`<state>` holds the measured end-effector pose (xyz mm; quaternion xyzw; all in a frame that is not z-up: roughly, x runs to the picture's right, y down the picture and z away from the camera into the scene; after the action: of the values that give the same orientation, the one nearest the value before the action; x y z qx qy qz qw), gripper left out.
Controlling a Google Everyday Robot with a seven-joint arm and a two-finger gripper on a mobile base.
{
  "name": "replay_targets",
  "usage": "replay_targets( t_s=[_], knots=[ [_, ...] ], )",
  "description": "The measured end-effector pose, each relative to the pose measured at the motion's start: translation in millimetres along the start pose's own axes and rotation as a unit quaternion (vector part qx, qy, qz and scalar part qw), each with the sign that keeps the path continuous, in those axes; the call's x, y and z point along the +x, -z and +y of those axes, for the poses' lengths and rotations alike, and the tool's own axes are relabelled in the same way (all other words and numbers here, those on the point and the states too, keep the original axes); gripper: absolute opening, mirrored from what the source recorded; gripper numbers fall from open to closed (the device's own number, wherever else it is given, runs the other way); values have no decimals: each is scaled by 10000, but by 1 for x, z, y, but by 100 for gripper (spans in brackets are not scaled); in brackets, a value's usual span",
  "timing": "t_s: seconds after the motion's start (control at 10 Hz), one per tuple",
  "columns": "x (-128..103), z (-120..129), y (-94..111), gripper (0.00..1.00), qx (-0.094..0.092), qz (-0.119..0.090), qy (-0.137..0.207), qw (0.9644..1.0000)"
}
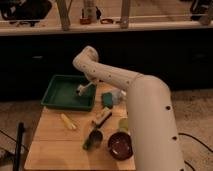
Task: Wipe tray with brush
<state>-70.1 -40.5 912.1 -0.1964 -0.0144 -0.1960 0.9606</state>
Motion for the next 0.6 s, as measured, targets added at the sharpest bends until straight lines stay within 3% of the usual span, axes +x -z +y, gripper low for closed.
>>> replay_targets(
  t_s=[0.2, 0.3, 0.6],
  knots=[
    [-19, -6, -7, 0, 26, -375, 302, 9988],
    [-31, -3, -12, 0, 7, -648, 522, 9965],
    [-52, 10, -16, 0, -79, -1077, 984, 9893]
  ],
)
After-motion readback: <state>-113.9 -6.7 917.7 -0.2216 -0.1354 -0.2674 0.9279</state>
